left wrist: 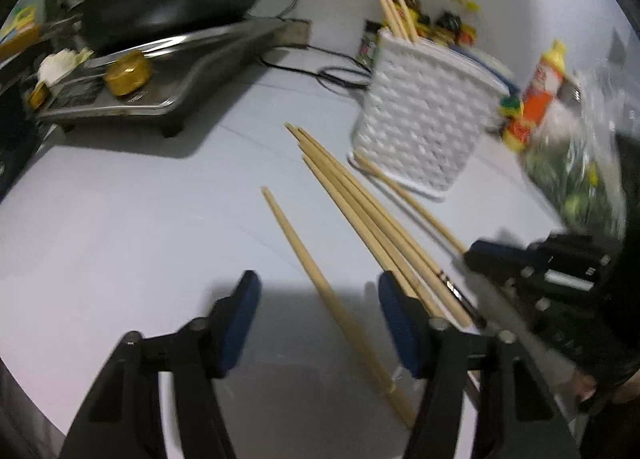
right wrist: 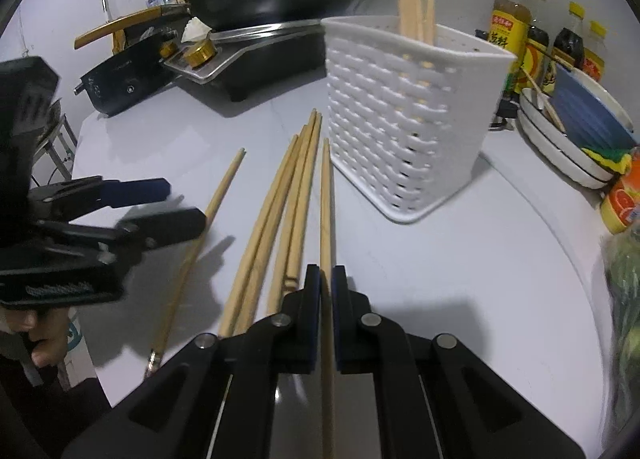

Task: Organize utensils
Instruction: 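Grasp a wooden chopstick with the left gripper while the right gripper holds its chopstick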

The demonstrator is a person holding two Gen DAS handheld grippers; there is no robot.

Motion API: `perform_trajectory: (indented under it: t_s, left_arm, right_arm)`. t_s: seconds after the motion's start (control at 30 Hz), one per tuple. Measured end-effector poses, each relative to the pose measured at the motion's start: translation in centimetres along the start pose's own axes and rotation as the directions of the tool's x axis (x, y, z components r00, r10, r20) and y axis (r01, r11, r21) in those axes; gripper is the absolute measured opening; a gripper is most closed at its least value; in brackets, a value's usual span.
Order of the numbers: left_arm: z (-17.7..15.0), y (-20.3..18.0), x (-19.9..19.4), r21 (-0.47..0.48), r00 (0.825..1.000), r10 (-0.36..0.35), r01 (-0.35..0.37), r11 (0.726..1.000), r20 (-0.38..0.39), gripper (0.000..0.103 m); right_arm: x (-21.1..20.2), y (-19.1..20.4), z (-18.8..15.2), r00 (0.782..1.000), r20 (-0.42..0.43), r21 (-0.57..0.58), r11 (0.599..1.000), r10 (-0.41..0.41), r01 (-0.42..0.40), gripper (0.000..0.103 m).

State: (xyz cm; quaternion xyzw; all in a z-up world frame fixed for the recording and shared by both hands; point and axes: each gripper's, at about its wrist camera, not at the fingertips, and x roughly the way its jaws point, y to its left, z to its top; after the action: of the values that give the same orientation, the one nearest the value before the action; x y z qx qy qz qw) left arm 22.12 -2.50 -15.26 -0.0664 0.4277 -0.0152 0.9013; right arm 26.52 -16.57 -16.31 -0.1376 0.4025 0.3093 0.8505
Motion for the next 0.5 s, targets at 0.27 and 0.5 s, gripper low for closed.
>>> perform_trajectory:
  t_s: [0.27, 0.5]
  left_arm:
    - [-0.9, -2.1, 0.5, 0.123, 0.999, 0.050, -0.051, 0.991, 0.016, 0.029]
    - [-1.0, -3.2, 0.6, 0.152, 0.999, 0.028, -0.033, 0.988, 0.032, 0.008]
  right_arm:
    - [-0.5, -0.9, -1.7, 1.000, -0.018, -0.019, 1.000, 0.021, -0.022, 0.005]
    - [0.3, -1.2, -1.2, 0.999, -0.027, -0.029, 0.999, 0.023, -0.024, 0.005]
